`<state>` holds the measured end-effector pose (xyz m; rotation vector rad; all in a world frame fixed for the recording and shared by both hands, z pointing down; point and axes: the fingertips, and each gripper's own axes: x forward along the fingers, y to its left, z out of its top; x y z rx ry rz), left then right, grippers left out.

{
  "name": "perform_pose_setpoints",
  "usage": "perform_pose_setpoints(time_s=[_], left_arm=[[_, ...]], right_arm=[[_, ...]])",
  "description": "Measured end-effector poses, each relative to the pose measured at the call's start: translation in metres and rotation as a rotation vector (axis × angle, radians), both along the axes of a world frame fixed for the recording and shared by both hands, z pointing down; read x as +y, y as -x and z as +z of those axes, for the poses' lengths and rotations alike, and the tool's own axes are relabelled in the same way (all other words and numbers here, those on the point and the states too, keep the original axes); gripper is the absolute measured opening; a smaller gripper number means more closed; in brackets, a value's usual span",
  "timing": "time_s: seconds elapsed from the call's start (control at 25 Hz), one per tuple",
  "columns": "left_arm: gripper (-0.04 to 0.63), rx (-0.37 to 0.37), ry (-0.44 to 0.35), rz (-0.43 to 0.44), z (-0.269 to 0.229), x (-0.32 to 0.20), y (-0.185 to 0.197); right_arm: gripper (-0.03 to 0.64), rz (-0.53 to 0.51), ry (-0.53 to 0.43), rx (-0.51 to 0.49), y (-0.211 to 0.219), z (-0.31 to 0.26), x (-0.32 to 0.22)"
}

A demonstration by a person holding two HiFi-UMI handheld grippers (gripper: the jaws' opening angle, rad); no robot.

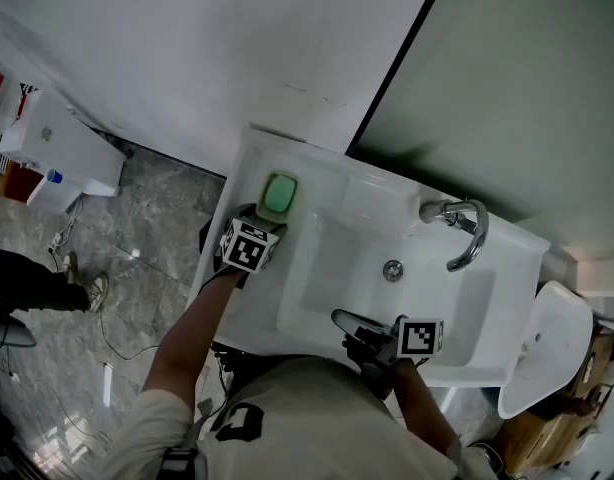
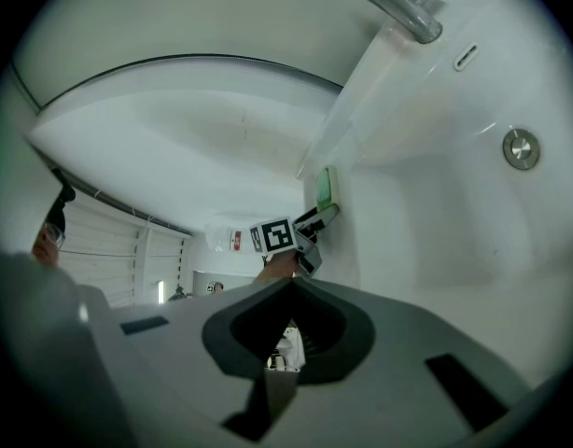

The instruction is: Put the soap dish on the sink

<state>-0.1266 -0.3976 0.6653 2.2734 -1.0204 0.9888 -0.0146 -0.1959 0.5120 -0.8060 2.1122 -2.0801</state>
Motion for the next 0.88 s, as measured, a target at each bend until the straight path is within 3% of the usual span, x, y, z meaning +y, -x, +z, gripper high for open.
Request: perform_pose_setpoints(time_s=[0.4, 0.44, 0.52, 0.56, 0.64, 0.76, 0.88], left_arm=[[0.375, 0.085, -0.062, 0.033, -0.057, 0.022, 0.011], [0.351, 0.098, -0.075, 0.040, -0.065, 0.026, 0.014], [0.186, 0.125, -0.113, 0.056, -0.086, 0.033, 0.021], [0.156, 0.147, -0.130, 0.065, -0.096, 0.039, 0.023], [0.026, 0.218, -0.143, 0.080, -0.114, 0.057, 0.023], [0.021, 0.323, -0.126, 0.095, -0.134, 0.082, 0.028], [0.020, 0.371, -0.107, 0.077, -0.144, 0.103, 0.032]], right_arm=[[0.009, -0.004, -0.059, 0.012, 0.003, -0.011, 0.005], [0.009, -0.013, -0.080, 0.019, 0.004, -0.014, 0.004], [0.009, -0.020, -0.102, 0.024, 0.006, -0.018, 0.003], [0.009, -0.020, -0.106, 0.022, 0.007, -0.021, 0.005], [0.009, -0.026, -0.123, 0.016, 0.011, -0.027, 0.012], [0.009, -0.061, -0.186, -0.007, 0.025, -0.040, 0.014], [0.009, -0.086, -0.212, 0.003, 0.032, -0.046, 0.019]])
